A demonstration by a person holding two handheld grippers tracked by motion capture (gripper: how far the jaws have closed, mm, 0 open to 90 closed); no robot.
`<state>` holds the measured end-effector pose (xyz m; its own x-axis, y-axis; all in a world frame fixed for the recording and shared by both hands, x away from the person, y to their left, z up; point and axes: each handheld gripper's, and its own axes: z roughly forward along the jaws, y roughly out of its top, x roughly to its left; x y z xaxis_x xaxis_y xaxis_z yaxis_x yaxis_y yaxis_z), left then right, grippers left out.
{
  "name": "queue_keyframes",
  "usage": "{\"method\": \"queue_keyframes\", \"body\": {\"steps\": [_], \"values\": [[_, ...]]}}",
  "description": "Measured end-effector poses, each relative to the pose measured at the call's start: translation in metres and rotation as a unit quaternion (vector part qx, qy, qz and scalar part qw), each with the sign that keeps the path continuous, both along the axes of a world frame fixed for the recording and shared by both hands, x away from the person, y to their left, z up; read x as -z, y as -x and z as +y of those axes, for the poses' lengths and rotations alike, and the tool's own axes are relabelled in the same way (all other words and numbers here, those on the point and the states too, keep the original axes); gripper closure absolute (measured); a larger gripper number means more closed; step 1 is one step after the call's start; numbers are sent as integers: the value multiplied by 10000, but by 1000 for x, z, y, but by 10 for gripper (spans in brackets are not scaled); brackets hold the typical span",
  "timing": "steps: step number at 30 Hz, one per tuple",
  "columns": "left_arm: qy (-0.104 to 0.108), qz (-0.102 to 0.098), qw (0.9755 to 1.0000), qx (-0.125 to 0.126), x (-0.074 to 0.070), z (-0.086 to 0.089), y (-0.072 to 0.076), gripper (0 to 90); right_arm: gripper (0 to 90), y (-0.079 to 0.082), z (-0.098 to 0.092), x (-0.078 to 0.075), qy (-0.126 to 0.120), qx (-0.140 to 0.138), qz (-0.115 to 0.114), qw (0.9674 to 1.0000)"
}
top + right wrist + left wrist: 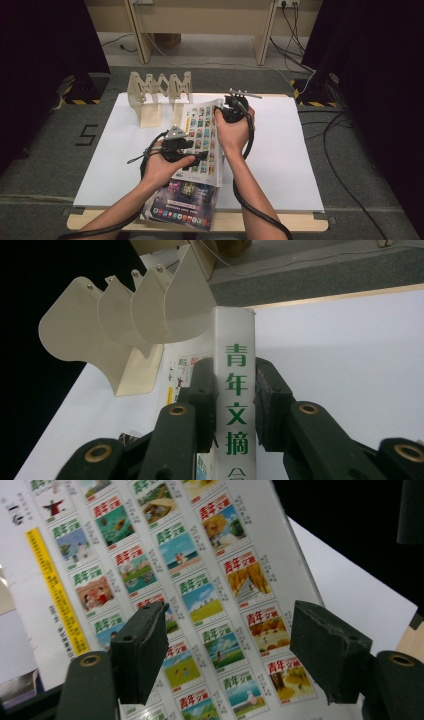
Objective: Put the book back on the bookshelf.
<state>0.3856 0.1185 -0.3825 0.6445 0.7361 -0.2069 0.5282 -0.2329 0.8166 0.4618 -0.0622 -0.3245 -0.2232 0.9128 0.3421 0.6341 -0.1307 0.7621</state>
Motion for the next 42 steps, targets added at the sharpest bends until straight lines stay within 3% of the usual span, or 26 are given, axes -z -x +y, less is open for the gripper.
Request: {"method": "queue_keyframes", "body": {"steps": [4,10,17,22,29,30,32,37,42], "values": [[-103,-117,9999,25,-5,-13,-1,293,738,0,0,-1,38,-41,8,10000],[-203,-73,9998,33,-7,-27,-3,294,738,1,0,-1,51,-43,1,10000],[-330,-174,9993,16,-10,-42,-6,294,738,0,1,-2,21,-34,35,10000],[-217,-143,9995,-183,-5,-47,-11,296,738,0,0,-2,10,-34,66,10000],[-519,-287,9976,-360,-5,-60,-15,296,738,-1,0,-5,21,-28,117,9999],[-600,-412,9965,-421,-5,-62,-15,302,738,-1,0,-5,24,-23,111,9999],[-641,-478,9956,-491,-4,-65,-16,305,738,-1,0,-5,3,-28,130,9999],[-810,-645,9934,-502,-4,-67,-16,307,737,0,1,-8,-50,-72,127,9999],[-631,-699,9938,-588,-6,-50,-13,394,740,8,3,-15,-150,-185,23,9997]]}}
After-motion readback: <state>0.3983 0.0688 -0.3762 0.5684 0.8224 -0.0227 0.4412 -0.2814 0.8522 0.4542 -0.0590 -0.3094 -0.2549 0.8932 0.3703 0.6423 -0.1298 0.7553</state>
